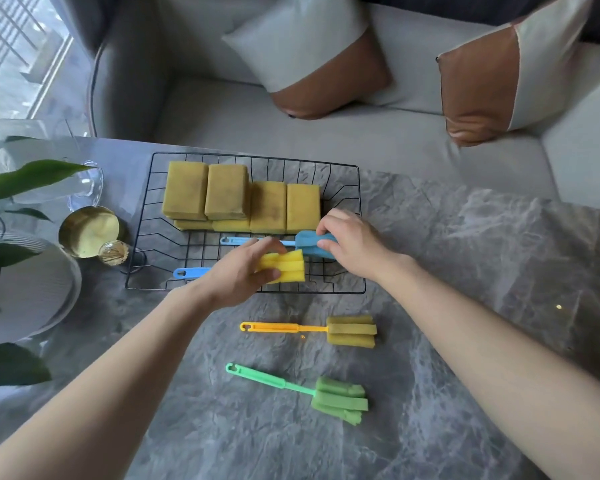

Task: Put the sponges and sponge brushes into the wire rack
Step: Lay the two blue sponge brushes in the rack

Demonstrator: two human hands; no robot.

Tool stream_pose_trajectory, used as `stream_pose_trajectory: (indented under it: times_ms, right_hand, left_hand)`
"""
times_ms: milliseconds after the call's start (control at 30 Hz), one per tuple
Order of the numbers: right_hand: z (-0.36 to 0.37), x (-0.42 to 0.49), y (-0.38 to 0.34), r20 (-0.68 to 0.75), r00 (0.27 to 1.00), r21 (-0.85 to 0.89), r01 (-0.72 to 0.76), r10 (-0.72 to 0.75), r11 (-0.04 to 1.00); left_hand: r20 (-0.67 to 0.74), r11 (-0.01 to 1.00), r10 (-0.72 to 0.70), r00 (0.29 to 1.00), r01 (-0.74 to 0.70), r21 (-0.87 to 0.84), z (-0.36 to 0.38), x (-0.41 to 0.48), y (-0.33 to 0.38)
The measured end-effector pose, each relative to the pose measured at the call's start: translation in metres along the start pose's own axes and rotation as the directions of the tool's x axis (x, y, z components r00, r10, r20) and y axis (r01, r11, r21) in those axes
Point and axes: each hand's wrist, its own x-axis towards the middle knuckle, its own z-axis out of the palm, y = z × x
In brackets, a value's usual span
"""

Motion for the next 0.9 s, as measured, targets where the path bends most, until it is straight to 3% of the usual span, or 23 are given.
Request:
stream_pose_trajectory:
  times_ms: [100,300,667,900]
  right_hand:
    - [0.001,0.001,0.001,-0.029,0.999,-0.086,0.041,-0.043,0.995]
    - [0.006,0.0,0.006,-0.126,0.992,0.0,0.013,-0.013,1.0]
    - [0.018,0.008,-0.001,-0.099,0.995,-0.035,-0.006,0.003,0.999]
    - [0.022,0.009,-0.003,-0.095,0.995,-0.181,-0.021,0.003,0.983]
  left_hand:
    - [-0.01,1.0,0.003,1.0,-0.003,-0.01,0.002,0.0,-0.001]
    - [-0.031,0.999,0.037,0.999,-0.037,0.003,0.003,-0.003,-0.002]
    - [-0.01,1.0,-0.013,1.0,0.013,-0.016,0.001,-0.002,0.001]
    - [0.002,0.999,-0.029,1.0,0.029,-0.022,0.003,-0.002,0.0]
